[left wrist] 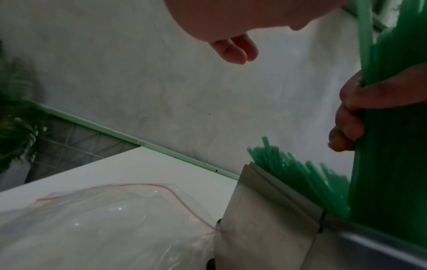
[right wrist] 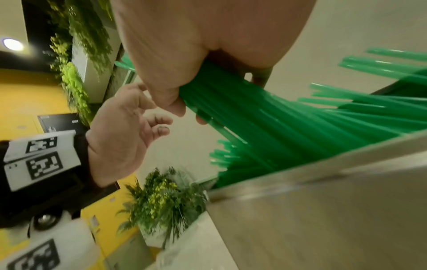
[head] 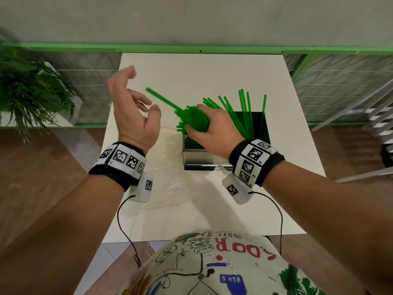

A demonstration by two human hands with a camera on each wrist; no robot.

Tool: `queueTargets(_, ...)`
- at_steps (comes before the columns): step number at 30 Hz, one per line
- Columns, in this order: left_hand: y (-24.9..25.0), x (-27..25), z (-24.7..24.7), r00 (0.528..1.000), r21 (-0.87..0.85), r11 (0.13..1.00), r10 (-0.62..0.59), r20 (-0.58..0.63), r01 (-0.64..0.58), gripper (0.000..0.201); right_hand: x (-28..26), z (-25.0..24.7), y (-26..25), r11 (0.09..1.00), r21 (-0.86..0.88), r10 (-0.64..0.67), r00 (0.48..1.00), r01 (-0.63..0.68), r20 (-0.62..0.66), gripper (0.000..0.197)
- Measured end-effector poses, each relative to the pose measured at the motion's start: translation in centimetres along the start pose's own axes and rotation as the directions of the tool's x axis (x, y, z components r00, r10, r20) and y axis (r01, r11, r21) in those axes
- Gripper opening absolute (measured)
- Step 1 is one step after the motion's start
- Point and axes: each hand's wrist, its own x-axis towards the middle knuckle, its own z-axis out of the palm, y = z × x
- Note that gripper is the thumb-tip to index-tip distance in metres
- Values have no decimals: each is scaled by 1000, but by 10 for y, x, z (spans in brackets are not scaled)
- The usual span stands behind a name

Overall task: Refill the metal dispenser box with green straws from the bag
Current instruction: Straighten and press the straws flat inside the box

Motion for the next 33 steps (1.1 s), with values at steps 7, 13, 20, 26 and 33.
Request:
queueTargets(7, -2, 4, 6, 998, 103, 994, -33, 51, 28, 57, 19, -42, -46, 968, 251, 35, 991, -1, -133, 13)
queueTargets(13, -14, -17, 19, 967, 192, 981, -28, 253, -22, 50, 25, -94, -78, 924, 359, -27, 959, 132, -283, 13)
queueTargets(20, -30, -31, 33, 860, 288, 958, -132, 492, -17, 58, 28, -116, -54, 972, 223, -8, 951, 81, -308, 22)
queueTargets(26, -23, -31, 46, 796, 187, 950, -311, 519, 249, 66, 9, -57, 24, 979, 34, 204, 973, -202, -108, 21)
queueTargets(33, -17, -21, 44, 892, -40, 936, -320, 320, 351, 76, -5, -13, 75, 890, -415, 272, 950, -188, 151, 28)
